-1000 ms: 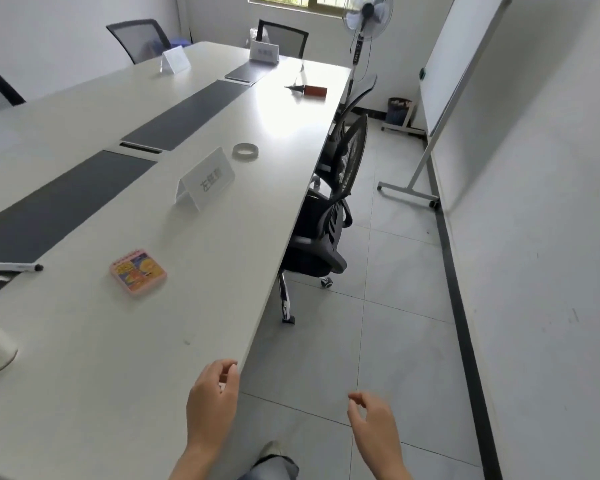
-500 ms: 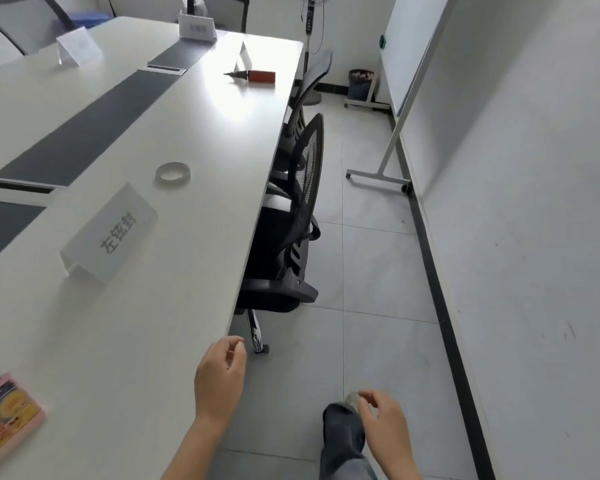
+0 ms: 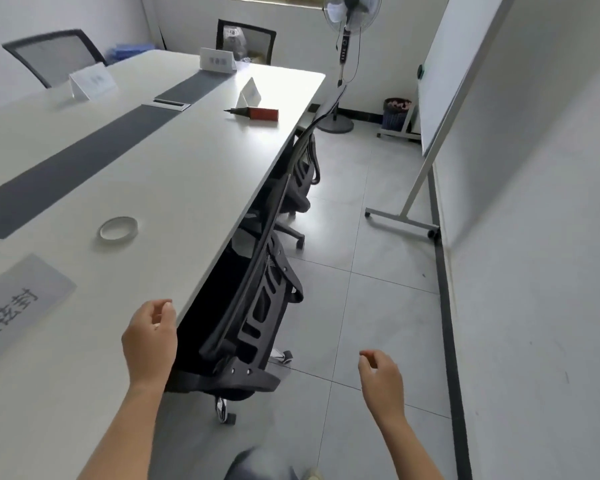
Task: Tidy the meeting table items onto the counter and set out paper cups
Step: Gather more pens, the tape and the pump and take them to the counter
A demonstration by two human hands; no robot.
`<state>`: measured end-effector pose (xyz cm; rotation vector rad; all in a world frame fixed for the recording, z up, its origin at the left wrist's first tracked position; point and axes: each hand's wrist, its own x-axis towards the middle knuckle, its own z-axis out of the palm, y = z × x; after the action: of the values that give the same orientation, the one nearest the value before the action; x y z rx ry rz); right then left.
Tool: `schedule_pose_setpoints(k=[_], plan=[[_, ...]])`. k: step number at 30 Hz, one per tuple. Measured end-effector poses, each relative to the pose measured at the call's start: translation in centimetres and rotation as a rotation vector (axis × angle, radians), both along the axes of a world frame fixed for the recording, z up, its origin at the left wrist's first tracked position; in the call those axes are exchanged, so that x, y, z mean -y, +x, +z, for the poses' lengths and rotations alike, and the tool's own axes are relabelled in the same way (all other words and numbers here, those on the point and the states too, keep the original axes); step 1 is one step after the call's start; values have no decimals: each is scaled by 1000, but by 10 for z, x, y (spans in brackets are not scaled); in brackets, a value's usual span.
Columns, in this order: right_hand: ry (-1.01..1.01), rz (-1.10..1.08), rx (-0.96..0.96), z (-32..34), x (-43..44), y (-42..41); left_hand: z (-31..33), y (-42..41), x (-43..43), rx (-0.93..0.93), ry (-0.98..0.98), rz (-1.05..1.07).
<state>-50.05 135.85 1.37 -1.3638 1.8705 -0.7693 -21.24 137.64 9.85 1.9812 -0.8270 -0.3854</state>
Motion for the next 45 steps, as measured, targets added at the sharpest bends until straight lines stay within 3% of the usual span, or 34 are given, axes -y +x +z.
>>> schedule_pose_setpoints(k=[9, 15, 22, 28, 34, 45], plan=[[56, 108, -13, -20, 103, -24, -5, -20, 114, 48, 64, -2], [37, 100, -33, -13, 230, -38, -1, -4, 229, 33, 27, 42], [-14, 133, -21, 4, 370, -11, -12, 8, 358, 23, 69, 27], [8, 207, -43, -4, 448, 23, -56, 28, 412, 27, 191, 87], [13, 449, -83, 9, 532, 79, -96, 56, 443, 71, 413, 233], [-95, 874, -115, 32, 745, 232, -128, 85, 536, 265, 491, 504]])
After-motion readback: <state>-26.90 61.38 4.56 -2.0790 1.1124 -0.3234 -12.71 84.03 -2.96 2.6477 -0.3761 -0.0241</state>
